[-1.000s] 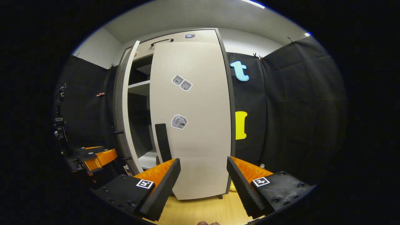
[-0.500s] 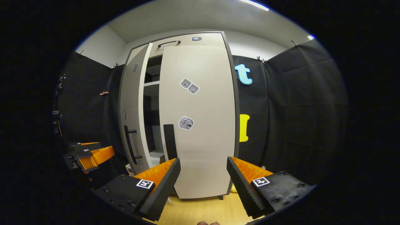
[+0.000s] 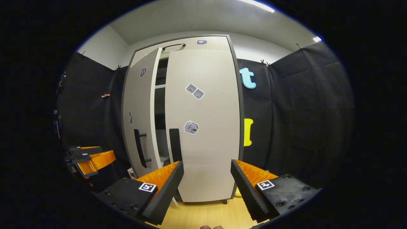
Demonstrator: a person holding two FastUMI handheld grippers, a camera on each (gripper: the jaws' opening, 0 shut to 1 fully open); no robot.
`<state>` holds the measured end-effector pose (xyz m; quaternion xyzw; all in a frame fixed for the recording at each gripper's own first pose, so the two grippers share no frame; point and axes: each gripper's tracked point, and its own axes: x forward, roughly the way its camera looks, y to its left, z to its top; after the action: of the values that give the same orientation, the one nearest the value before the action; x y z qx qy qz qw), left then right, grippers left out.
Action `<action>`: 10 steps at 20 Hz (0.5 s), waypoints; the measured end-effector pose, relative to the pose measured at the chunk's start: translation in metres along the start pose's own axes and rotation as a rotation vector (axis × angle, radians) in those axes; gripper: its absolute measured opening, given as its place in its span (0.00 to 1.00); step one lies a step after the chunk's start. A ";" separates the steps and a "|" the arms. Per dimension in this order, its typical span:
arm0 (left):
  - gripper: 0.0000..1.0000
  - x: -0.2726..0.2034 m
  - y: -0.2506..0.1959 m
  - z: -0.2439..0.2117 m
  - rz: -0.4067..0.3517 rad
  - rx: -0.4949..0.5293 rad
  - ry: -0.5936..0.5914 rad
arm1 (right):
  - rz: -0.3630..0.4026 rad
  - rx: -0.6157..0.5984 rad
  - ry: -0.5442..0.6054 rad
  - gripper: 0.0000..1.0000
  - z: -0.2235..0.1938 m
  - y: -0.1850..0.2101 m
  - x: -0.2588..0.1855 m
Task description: Grab one shoe with the right hand and put it into the shoe cabinet, grab the other shoe with the left hand and put it into the shoe cabinet; then close the right door with the right hand and the left door with the left hand.
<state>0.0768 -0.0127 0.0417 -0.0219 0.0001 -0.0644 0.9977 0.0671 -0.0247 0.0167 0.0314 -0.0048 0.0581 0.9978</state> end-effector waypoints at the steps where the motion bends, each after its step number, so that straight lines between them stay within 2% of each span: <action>1: 0.95 0.000 0.002 -0.001 0.002 0.001 0.001 | -0.002 -0.001 0.001 0.98 -0.001 0.000 0.000; 10: 0.95 0.005 0.002 -0.002 0.010 0.007 -0.001 | -0.012 0.002 -0.010 0.99 -0.001 -0.003 -0.002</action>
<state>0.0819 -0.0119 0.0397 -0.0186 -0.0003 -0.0596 0.9981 0.0657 -0.0282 0.0159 0.0327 -0.0097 0.0519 0.9981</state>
